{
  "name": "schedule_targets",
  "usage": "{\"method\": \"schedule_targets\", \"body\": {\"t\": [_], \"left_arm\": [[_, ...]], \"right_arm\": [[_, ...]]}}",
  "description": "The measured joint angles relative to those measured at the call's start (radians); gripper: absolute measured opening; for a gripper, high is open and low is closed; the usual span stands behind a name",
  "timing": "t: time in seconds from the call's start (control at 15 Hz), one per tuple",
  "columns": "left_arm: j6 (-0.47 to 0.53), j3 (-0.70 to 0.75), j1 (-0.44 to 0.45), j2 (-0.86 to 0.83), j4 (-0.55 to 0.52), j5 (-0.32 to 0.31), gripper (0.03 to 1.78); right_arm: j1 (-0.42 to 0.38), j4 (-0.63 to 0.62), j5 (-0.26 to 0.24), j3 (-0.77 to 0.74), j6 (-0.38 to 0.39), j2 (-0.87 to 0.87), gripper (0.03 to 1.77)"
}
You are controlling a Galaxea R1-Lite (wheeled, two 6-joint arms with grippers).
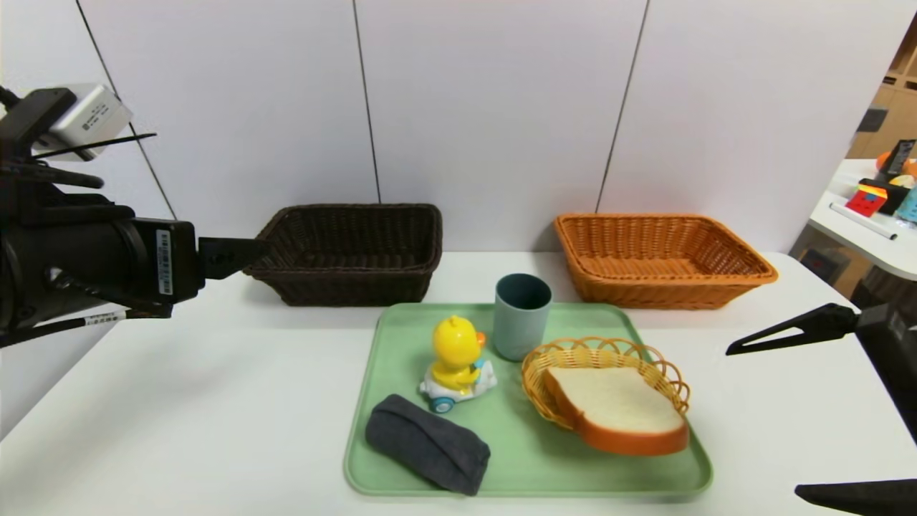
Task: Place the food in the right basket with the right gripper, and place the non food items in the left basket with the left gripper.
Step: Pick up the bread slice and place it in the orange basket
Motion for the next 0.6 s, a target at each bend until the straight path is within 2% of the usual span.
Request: {"method": "schedule_targets", "body": {"t": [0.13,0.27,0.6], "left_arm": [[0.0,0.01,-0.012,0.005,0.0,0.0,1.69],[-0.001,0.021,-0.016,0.01,0.0,0.0,1.69],[-0.003,0.032,-0.017,0.018,-0.001,0.0,1.69]], "right_arm": [[0.006,-0.084,0.028,0.058,0.027,0.004,1.7],[0.007,-0.142,0.034,0.088,0.051,0.008,1.7],[0.008,-0.257,0.077,0.188,0.082,-0.011,1.7]]}}
